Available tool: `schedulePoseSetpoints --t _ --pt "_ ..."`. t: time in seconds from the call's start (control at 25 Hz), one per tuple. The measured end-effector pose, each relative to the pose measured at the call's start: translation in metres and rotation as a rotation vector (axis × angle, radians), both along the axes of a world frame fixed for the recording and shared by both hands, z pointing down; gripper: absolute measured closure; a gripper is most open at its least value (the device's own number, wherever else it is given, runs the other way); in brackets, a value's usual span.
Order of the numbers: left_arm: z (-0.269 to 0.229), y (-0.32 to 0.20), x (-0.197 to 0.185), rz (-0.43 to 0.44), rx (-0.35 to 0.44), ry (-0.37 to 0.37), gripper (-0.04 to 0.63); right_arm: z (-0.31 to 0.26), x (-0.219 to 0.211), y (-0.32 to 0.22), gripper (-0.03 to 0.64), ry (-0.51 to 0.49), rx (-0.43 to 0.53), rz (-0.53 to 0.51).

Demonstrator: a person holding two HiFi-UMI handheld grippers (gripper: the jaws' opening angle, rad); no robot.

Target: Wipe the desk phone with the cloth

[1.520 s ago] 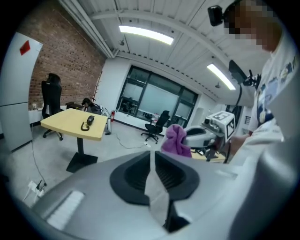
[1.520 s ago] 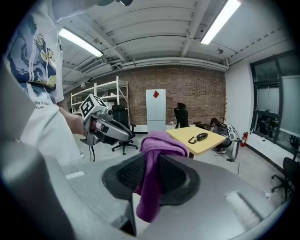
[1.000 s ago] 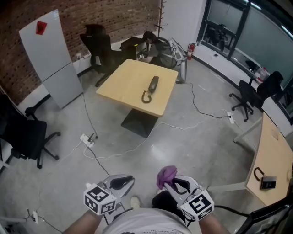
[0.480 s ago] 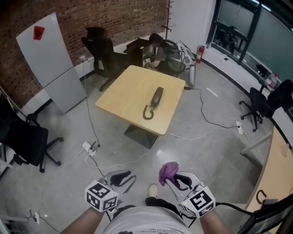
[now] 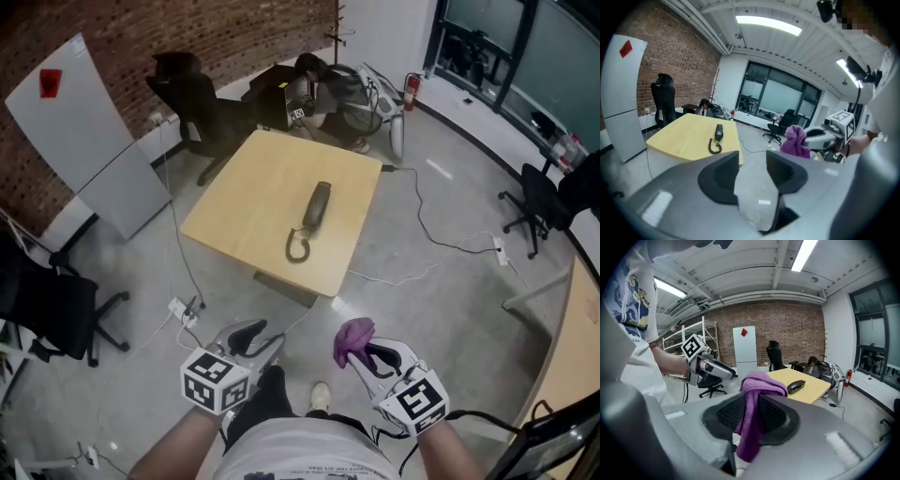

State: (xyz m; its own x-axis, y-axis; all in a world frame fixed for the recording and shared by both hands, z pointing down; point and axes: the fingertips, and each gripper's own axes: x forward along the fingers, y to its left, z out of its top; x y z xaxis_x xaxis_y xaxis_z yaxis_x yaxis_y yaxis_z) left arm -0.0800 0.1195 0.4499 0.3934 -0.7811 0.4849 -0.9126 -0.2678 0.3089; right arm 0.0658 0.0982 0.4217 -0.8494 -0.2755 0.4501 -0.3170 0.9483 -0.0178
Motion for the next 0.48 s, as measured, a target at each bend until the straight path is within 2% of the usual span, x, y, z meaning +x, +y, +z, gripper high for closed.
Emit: schedulePoseSetpoints --t 0.24,0.48 --pt "0.021 -0.071 -0.036 0.034 -0.046 0.023 0.359 0.006 -0.029 -0.049 0.529 0.004 -0.027 0.078" --pt "0.035 -0.149 -0.057 0.131 -0.087 0.013 0.321 0.003 -0.066 -0.103 0.529 0.015 -0.037 0.194"
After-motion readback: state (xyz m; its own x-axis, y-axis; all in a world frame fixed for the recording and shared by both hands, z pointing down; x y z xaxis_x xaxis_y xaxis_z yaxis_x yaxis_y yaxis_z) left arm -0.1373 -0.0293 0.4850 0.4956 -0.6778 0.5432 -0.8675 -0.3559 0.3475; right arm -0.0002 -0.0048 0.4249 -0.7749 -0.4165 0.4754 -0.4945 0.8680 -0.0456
